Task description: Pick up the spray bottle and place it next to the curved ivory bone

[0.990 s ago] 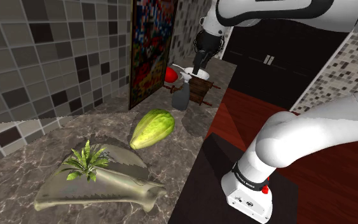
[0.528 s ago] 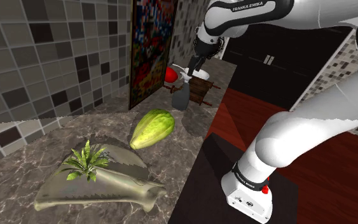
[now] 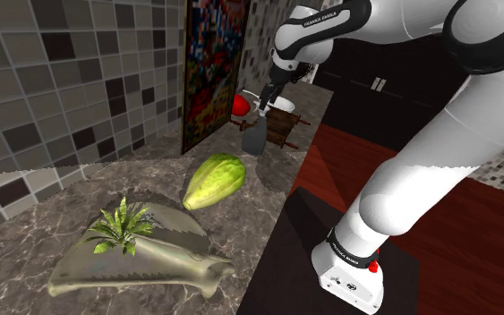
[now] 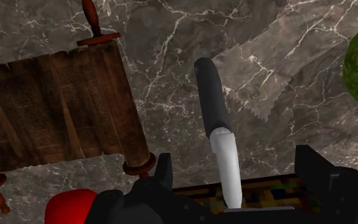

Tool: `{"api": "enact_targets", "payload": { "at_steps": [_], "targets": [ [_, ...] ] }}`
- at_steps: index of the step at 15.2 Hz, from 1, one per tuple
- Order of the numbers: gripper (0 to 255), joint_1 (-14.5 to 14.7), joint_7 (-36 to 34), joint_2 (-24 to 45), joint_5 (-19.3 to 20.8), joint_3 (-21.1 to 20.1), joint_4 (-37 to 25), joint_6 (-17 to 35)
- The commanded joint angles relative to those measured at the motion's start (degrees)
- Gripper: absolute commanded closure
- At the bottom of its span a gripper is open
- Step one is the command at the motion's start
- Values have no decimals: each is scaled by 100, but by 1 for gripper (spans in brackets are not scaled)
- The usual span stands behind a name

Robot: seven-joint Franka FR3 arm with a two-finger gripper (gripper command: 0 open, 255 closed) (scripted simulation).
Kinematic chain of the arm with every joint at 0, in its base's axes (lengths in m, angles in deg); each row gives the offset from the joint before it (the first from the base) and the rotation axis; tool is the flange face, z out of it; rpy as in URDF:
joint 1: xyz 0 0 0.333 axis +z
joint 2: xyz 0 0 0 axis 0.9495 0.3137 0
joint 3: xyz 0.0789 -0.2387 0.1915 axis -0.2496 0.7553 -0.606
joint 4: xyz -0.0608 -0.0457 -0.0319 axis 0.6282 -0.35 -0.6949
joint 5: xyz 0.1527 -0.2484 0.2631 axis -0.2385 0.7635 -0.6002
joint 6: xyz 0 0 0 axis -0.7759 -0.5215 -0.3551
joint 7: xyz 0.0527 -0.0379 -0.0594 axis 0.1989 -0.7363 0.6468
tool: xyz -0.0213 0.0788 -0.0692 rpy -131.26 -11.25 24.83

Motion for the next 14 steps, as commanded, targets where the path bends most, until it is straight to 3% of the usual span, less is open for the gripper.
{"api": "enact_targets", "payload": {
  "at_steps": [1, 5, 12, 13, 14],
  "targets": [
    [0, 4, 43, 91, -42, 18, 70, 160],
    [0, 19, 100, 259, -121, 34, 184, 432],
    [0, 18, 100, 259, -121, 34, 183, 430],
    [255, 18, 100, 259, -121, 34, 183, 430],
    [255, 18, 100, 259, -121, 34, 183, 430]
  ]
}}
